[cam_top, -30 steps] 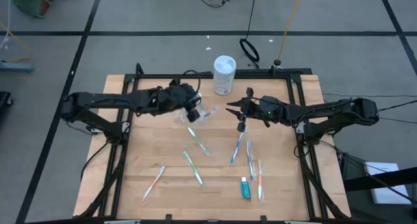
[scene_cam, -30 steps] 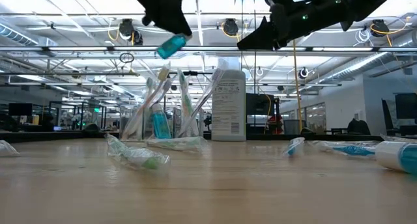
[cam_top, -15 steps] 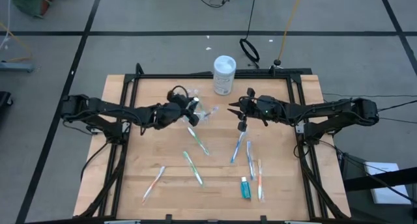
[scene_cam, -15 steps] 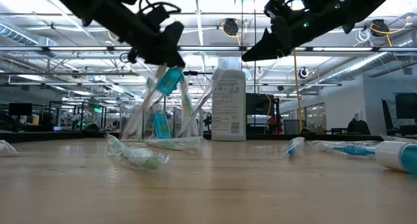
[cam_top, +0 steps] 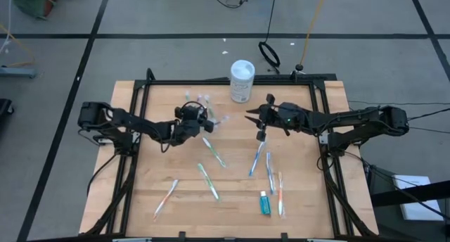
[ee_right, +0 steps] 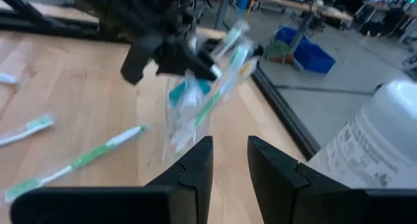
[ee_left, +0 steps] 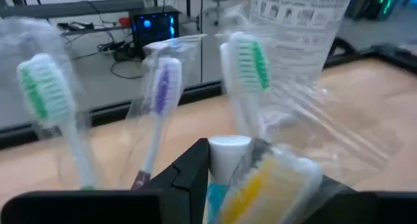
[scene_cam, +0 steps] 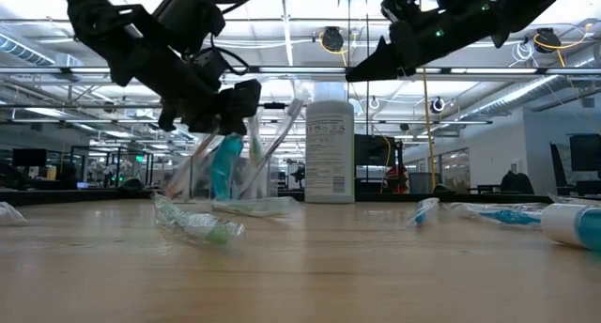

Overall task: Pick & Place toothbrushing station
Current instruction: Put the blue mouthwash into the transparent organizer, then put the blue toothbrush into the transparent organizer

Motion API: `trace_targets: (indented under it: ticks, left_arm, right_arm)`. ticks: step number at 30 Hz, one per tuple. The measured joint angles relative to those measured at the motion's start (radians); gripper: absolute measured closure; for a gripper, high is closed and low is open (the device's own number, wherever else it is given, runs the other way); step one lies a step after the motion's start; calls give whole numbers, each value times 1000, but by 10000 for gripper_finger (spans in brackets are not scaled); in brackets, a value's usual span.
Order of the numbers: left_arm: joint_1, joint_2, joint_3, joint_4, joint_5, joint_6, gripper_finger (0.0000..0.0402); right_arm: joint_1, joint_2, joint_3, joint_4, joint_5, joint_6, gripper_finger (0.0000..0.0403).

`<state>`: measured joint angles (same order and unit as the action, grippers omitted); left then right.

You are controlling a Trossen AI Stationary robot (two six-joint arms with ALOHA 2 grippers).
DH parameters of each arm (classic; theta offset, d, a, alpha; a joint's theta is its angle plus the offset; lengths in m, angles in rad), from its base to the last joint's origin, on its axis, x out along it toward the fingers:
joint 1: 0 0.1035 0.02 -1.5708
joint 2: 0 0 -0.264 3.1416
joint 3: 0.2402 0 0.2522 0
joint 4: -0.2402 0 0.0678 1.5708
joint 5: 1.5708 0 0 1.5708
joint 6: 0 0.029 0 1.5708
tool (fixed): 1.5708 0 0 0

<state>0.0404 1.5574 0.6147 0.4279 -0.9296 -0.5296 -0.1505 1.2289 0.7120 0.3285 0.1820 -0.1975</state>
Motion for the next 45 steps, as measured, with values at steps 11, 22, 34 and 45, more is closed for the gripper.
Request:
trace_targets:
  ticks: [11,22,34,45]
  left_arm:
    - [-11,19,0,-13,56,42,286]
    - [-8,19,2,-80,172,54,286]
    - [-7,15,0,-97,254,65,237]
    - [-10,-90,26,-85,249,159,218]
  right_arm:
    - [0,0,0,29,0,-35,312]
    - [0,0,0,41,0,-32,312]
    - [-1,0,0,42,0,-32,312]
    - [-1,0,0,41,0,-32,312]
